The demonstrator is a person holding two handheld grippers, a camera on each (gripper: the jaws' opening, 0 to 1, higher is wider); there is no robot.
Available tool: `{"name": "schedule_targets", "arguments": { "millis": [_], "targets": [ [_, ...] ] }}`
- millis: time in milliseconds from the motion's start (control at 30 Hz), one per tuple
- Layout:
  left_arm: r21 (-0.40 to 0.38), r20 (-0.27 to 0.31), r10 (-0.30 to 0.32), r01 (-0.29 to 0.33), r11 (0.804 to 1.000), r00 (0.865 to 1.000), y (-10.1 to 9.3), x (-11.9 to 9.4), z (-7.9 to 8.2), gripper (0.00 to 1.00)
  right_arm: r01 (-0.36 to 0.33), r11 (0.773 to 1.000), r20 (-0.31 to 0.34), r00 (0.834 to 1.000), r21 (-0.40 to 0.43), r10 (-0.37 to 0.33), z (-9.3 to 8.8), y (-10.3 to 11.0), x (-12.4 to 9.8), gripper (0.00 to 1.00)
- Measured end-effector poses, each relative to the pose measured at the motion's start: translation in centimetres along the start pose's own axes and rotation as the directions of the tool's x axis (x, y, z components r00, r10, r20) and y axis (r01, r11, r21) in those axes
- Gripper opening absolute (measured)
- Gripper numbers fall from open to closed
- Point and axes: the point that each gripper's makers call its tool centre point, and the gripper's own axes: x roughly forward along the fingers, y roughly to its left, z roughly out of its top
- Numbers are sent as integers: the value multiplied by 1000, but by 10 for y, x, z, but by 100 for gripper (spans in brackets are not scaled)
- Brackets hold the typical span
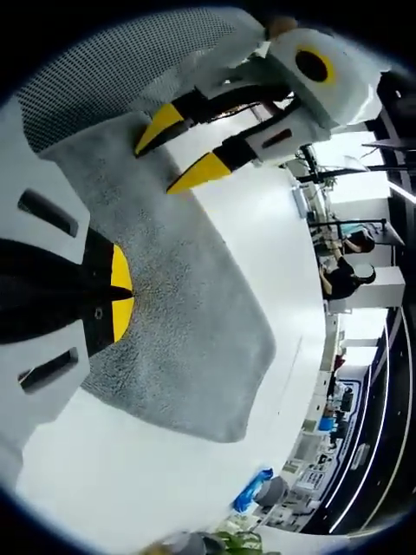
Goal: Fold the towel on the table until its edges align and the towel forms a compact rectangular stack.
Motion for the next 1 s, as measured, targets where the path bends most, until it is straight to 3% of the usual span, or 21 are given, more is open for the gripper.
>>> {"name": "schedule_targets", "arguments": {
  "millis": [100, 133, 167, 267, 300, 367, 433, 467, 633, 733, 833, 933, 1000],
  "targets": [
    [112, -1, 11, -11, 994, 1000, -5, -5, -3, 27, -2, 1000, 10, 1000, 25, 2, 0, -1, 0, 0],
    [185, -3, -4, 5, 983, 1000, -10, -8, -4, 29, -6, 1000, 12, 1000, 26, 6, 0, -1, 0, 0],
    [285, -19, -10, 15, 958, 1000, -15, -12, -9, 31, -8, 1000, 13, 1000, 27, 7, 0, 0, 0, 0],
    [330, -102, 41, -5, 944, 994, -8, -19, -29, 34, -15, 999, 20, 1000, 33, 15, 0, -1, 0, 0],
    [406, -129, 59, -2, 914, 990, -7, -21, -36, 36, -21, 999, 25, 999, 50, 20, 0, -1, -1, 0],
    [459, -155, 55, 22, 888, 986, -10, -22, -43, 39, -27, 997, 34, 999, 75, 24, 0, -2, -1, 0],
    [512, -143, 45, 35, 858, 989, -15, -22, -43, 39, -28, 996, 37, 999, 86, 25, 1, -1, -1, 0],
    [525, -141, 31, 48, 850, 990, -20, -23, -42, 39, -28, 996, 37, 999, 88, 25, 1, -1, -1, 0],
    [525, -137, 17, 57, 849, 990, -22, -18, -40, 38, -27, 996, 41, 999, 89, 23, 1, 0, -1, 0],
    [541, -139, 17, 62, 839, 990, -26, -12, -39, 38, -29, 995, 43, 999, 92, 25, 1, 1, -1, 0],
    [583, -114, 10, 58, 811, 993, -32, -9, -26, 37, -31, 995, 39, 999, 94, 27, 1, 0, -1, 0],
    [600, -95, 18, 43, 799, 995, -32, -4, -18, 36, -39, 994, 47, 998, 107, 34, 1, 0, -1, 0],
    [594, -98, 21, 41, 803, 995, -30, -1, -18, 30, -43, 992, 51, 998, 115, 38, 1, 0, -1, 0]
  ]
}}
